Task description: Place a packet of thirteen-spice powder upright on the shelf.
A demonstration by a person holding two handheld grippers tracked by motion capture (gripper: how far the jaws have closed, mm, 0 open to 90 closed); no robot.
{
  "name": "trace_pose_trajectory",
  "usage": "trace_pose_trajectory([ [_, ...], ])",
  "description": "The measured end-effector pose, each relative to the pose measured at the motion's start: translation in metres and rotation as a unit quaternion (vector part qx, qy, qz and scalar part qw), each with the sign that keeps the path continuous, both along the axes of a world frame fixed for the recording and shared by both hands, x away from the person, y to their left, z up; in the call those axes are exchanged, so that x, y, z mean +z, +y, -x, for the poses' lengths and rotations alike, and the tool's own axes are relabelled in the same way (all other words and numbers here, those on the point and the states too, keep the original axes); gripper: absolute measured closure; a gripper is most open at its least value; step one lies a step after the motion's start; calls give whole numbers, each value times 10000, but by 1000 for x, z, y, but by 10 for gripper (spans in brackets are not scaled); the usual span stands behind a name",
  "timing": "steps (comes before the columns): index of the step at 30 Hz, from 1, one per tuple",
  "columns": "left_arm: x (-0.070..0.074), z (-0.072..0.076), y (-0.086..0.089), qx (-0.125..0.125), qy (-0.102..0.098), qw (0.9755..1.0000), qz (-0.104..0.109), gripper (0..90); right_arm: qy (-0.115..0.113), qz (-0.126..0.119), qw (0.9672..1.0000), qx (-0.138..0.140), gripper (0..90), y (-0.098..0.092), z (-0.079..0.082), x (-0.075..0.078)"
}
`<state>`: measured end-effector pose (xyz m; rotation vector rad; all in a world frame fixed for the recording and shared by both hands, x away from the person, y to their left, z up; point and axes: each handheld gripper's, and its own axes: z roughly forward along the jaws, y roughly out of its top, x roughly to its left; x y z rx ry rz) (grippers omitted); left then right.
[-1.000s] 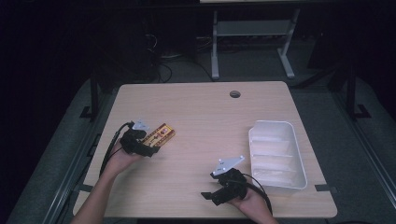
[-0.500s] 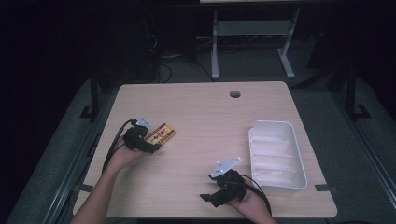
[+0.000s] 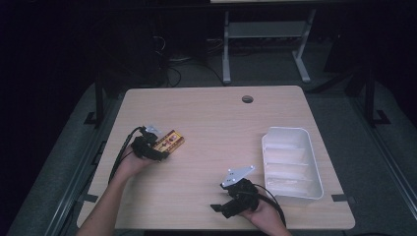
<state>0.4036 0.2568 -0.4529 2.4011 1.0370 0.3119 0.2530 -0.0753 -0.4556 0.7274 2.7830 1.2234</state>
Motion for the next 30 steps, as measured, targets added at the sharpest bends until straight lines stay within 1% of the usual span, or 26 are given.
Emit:
trace_pose_trajectory([
  [5, 1, 0, 0, 31, 20, 10000, 15, 321, -3, 8, 10000, -11, 215, 0, 0, 0],
  [9, 2, 3, 0, -13, -32, 10000, -63, 324, -23, -36, 10000, -41, 215, 0, 0, 1],
  [12, 6, 6, 0, -41, -58, 10000, 8, 324, -19, -118, 9998, -140, 215, -2, -1, 3],
  [13, 8, 7, 0, -83, -81, 9999, 17, 324, -30, -175, 9996, -226, 215, -2, -1, 5],
  [14, 12, 11, -1, -116, -135, 9998, 53, 324, -26, -198, 9994, -276, 215, -3, -1, 6],
  [15, 12, 11, -1, -116, -135, 9998, 53, 324, -26, -198, 9994, -276, 215, -3, -1, 6],
  [17, 16, 15, -3, -183, -211, 9996, 80, 325, -33, -261, 9991, -345, 215, -4, -2, 8],
  [20, 23, 23, -6, -280, -341, 9988, 190, 324, -68, -296, 9988, -394, 215, -4, -2, 11],
  [26, 27, 38, -9, -377, -511, 9975, 311, 324, -106, -338, 9980, -518, 205, -5, -3, 14],
  [27, 29, 44, -11, -426, -572, 9968, 363, 324, -118, -365, 9977, -553, 195, -6, -4, 16],
  [28, 29, 44, -11, -426, -572, 9968, 363, 324, -118, -365, 9977, -553, 195, -6, -4, 16],
  [30, 30, 50, -12, -484, -626, 9961, 392, 324, -152, -368, 9976, -561, 184, -6, -4, 17],
])
